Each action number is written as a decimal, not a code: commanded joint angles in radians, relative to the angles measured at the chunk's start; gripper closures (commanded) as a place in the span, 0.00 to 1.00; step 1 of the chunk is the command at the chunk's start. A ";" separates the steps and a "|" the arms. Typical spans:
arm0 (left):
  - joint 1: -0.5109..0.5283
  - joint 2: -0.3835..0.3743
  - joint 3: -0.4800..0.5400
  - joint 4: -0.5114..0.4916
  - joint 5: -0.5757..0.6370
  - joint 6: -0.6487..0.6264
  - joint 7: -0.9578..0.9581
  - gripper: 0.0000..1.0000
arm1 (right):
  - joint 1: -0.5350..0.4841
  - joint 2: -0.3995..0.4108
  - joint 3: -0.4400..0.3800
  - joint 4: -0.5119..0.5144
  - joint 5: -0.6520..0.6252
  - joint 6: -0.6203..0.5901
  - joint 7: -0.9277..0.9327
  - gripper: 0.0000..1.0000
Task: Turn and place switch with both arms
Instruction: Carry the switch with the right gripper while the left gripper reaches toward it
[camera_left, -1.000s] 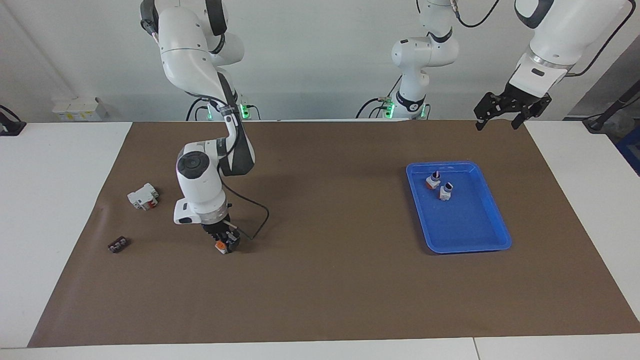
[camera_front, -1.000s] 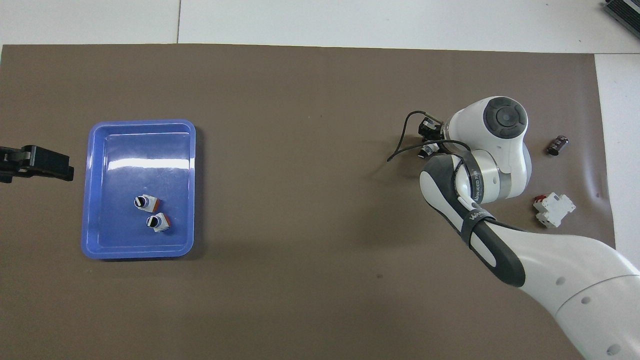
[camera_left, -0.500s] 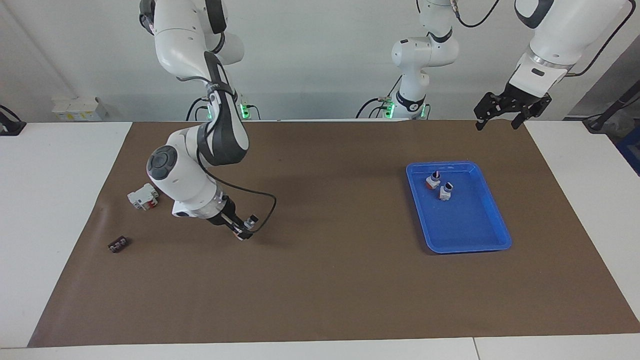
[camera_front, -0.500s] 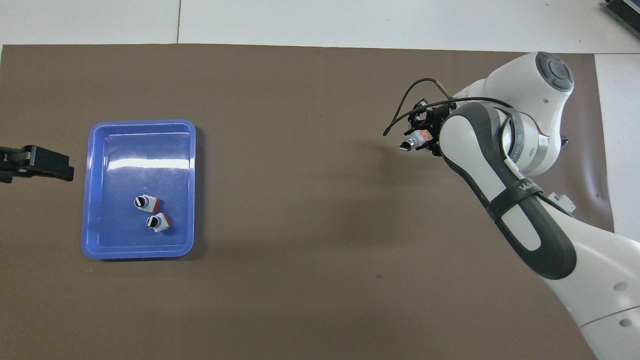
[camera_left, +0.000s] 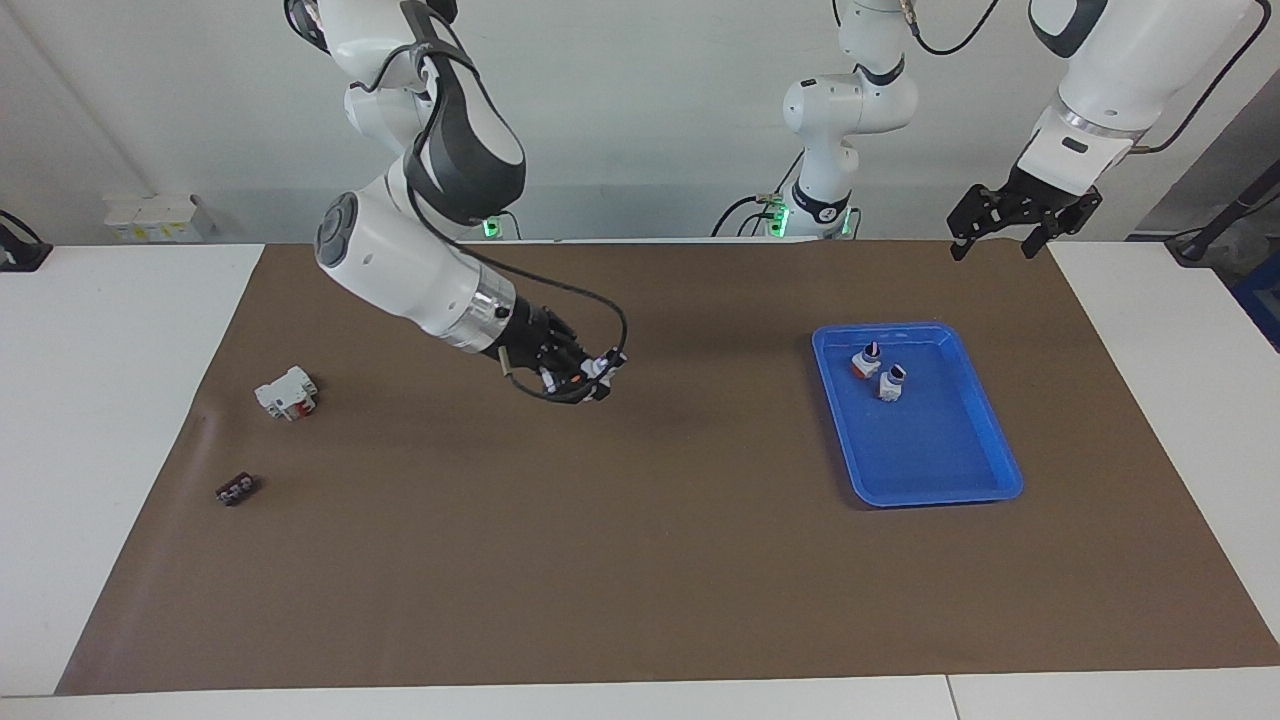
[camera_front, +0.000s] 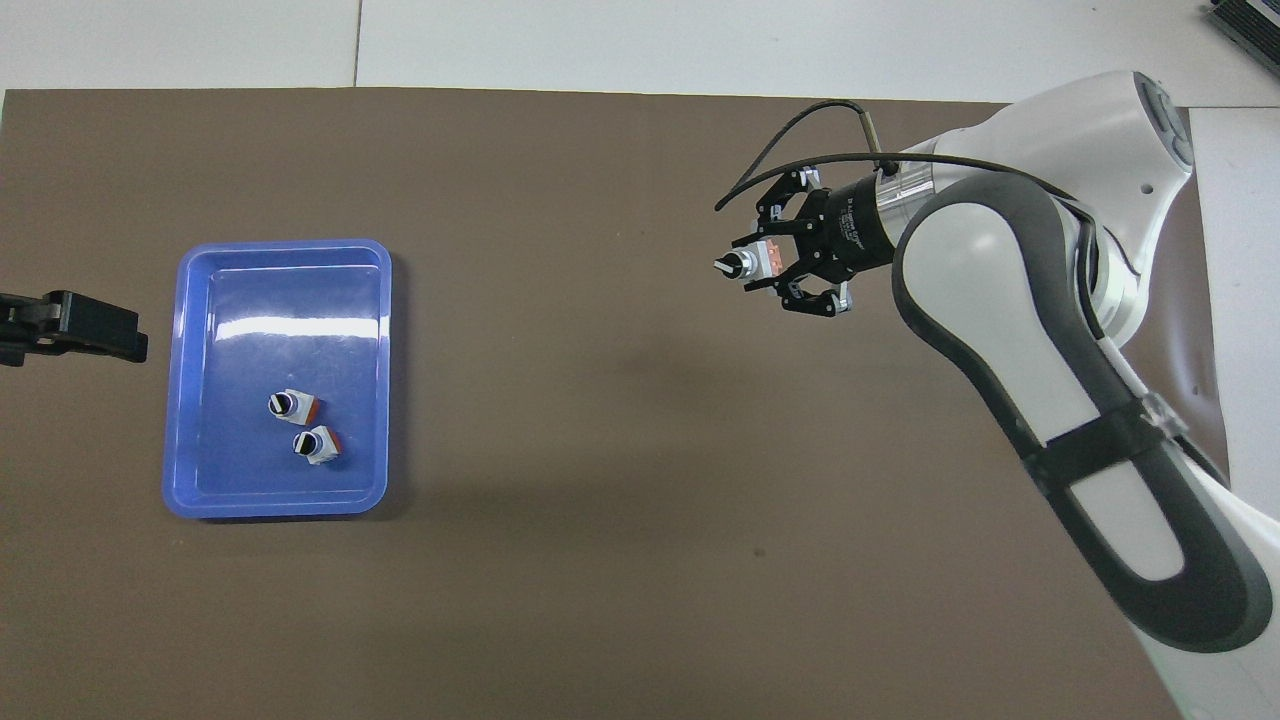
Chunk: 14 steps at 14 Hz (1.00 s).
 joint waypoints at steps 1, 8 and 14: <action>-0.008 -0.035 -0.007 -0.037 0.019 -0.020 -0.011 0.00 | -0.008 -0.031 0.062 0.005 0.073 0.010 0.098 1.00; -0.030 -0.033 -0.022 -0.037 -0.249 0.050 -0.287 0.01 | 0.062 -0.088 0.070 -0.008 0.170 0.043 0.233 1.00; -0.037 -0.022 -0.137 -0.037 -0.427 0.235 -0.883 0.01 | 0.193 -0.088 0.070 -0.040 0.164 0.277 0.307 1.00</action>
